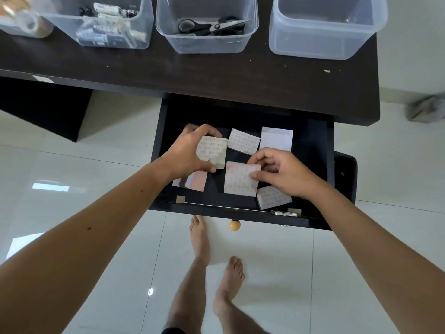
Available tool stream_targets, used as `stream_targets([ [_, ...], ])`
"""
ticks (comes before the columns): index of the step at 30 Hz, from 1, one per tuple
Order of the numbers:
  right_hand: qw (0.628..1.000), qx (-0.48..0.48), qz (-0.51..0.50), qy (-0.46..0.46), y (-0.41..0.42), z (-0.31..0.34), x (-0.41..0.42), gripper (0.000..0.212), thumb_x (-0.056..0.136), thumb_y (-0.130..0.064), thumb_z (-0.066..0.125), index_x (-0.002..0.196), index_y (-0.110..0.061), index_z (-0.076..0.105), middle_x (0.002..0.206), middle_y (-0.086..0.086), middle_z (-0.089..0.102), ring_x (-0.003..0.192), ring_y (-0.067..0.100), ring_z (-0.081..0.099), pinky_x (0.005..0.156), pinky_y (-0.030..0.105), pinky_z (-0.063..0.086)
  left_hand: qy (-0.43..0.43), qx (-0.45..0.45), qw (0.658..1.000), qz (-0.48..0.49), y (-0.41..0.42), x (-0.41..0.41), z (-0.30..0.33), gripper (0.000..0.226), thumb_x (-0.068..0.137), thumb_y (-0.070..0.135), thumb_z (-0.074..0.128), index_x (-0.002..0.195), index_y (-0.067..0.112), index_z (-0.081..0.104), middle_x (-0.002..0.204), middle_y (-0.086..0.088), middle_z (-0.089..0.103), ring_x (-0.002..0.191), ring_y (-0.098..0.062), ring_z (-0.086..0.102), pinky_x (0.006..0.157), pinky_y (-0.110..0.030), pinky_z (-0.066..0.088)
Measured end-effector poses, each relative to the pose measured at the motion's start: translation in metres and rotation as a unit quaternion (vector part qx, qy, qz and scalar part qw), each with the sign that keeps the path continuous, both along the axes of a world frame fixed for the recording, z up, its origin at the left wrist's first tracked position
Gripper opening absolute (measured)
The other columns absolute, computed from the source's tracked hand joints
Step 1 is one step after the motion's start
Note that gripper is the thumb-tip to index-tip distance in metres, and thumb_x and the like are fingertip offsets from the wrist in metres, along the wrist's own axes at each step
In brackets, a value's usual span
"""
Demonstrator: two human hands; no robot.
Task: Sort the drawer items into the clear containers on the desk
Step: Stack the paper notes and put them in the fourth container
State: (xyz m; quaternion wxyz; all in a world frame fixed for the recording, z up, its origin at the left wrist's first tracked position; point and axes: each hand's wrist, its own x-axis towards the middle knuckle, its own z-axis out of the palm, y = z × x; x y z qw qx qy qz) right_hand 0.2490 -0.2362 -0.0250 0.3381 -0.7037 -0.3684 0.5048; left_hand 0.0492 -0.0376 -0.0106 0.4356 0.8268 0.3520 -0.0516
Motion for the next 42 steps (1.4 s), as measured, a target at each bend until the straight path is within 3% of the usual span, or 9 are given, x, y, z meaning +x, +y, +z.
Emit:
stream_targets([
  [6,0.989,0.061,-0.097,0.094,0.001,0.015,0.001,0.020,0.098,-0.002,0.071,0.115,-0.014,0.070,0.114,0.016,0.072,0.102,0.024,0.078,0.081,0.036,0.065,-0.061,-0.071,0.995,0.023,0.000,-0.005,0.000,0.069,0.069,0.017,0.099,0.123,0.042,0.064,0.110,0.010,0.070,0.101,-0.014,0.071,0.087,-0.035,0.064],
  [11,0.988,0.080,-0.098,0.087,0.009,0.018,-0.003,0.021,0.100,-0.004,0.070,0.118,-0.015,0.071,0.112,0.009,0.071,0.104,0.023,0.077,0.081,0.036,0.065,-0.116,-0.060,0.990,0.042,-0.004,-0.005,-0.010,0.042,0.081,0.018,0.091,0.112,0.039,0.071,0.111,0.014,0.073,0.104,-0.009,0.071,0.094,-0.038,0.062],
  [15,0.989,0.092,-0.092,0.069,0.019,0.017,-0.006,0.021,0.099,-0.004,0.071,0.117,-0.015,0.071,0.115,0.019,0.068,0.102,0.025,0.077,0.079,0.032,0.064,-0.164,-0.083,0.980,0.072,-0.005,-0.005,-0.013,0.030,0.092,0.019,0.082,0.113,0.037,0.072,0.106,0.005,0.069,0.105,-0.014,0.069,0.093,-0.040,0.062],
  [19,0.992,0.091,-0.092,-0.007,0.027,0.012,-0.006,0.022,0.098,-0.012,0.074,0.117,-0.023,0.074,0.112,0.009,0.070,0.100,0.025,0.074,0.080,0.039,0.067,-0.193,-0.127,0.968,0.095,-0.006,-0.003,-0.011,0.021,0.102,0.018,0.068,0.116,0.034,0.072,0.108,-0.002,0.069,0.104,-0.017,0.072,0.077,-0.034,0.065],
  [25,0.986,0.107,-0.105,-0.076,0.038,0.012,-0.019,0.021,0.097,-0.017,0.075,0.117,-0.024,0.075,0.113,-0.007,0.074,0.095,0.012,0.072,0.080,0.028,0.064,-0.224,-0.237,0.938,0.119,-0.015,-0.004,-0.007,0.022,0.107,0.022,0.056,0.125,0.022,0.069,0.115,0.003,0.074,0.107,-0.008,0.072,0.083,-0.024,0.060],
  [29,0.982,0.121,-0.111,-0.088,0.043,0.011,-0.026,0.025,0.095,-0.021,0.078,0.119,-0.026,0.076,0.113,-0.009,0.073,0.099,0.008,0.072,0.087,0.021,0.059,-0.210,-0.336,0.912,0.111,-0.016,-0.007,-0.005,0.046,0.092,0.014,0.074,0.135,0.022,0.063,0.126,-0.006,0.068,0.111,-0.029,0.076,0.070,-0.051,0.068],
  [34,0.980,0.119,-0.109,-0.119,0.036,0.010,-0.016,0.023,0.092,-0.023,0.081,0.114,-0.027,0.078,0.110,-0.008,0.071,0.102,0.008,0.070,0.088,0.023,0.059,-0.207,-0.312,0.921,0.107,-0.015,-0.006,-0.011,0.042,0.096,0.006,0.072,0.132,0.025,0.064,0.124,-0.005,0.069,0.110,-0.030,0.076,0.063,-0.045,0.068],
  [37,0.960,0.093,-0.115,-0.239,0.022,0.009,0.006,0.025,0.091,-0.019,0.082,0.113,-0.027,0.077,0.116,-0.012,0.064,0.112,0.011,0.062,0.094,0.023,0.052,-0.216,-0.290,0.926,0.109,-0.013,-0.006,-0.015,0.041,0.100,0.006,0.068,0.135,0.026,0.061,0.127,-0.005,0.068,0.114,-0.028,0.074,0.065,-0.042,0.068],
  [42,0.937,-0.037,-0.072,-0.339,0.015,-0.003,0.026,0.069,0.081,-0.016,0.089,0.143,-0.024,0.060,0.147,-0.002,0.045,0.135,0.029,0.035,0.109,0.032,0.032,-0.225,-0.266,0.931,0.106,-0.010,-0.005,-0.018,0.037,0.104,0.007,0.062,0.132,0.031,0.059,0.122,0.001,0.067,0.112,-0.027,0.074,0.068,-0.047,0.068],
])
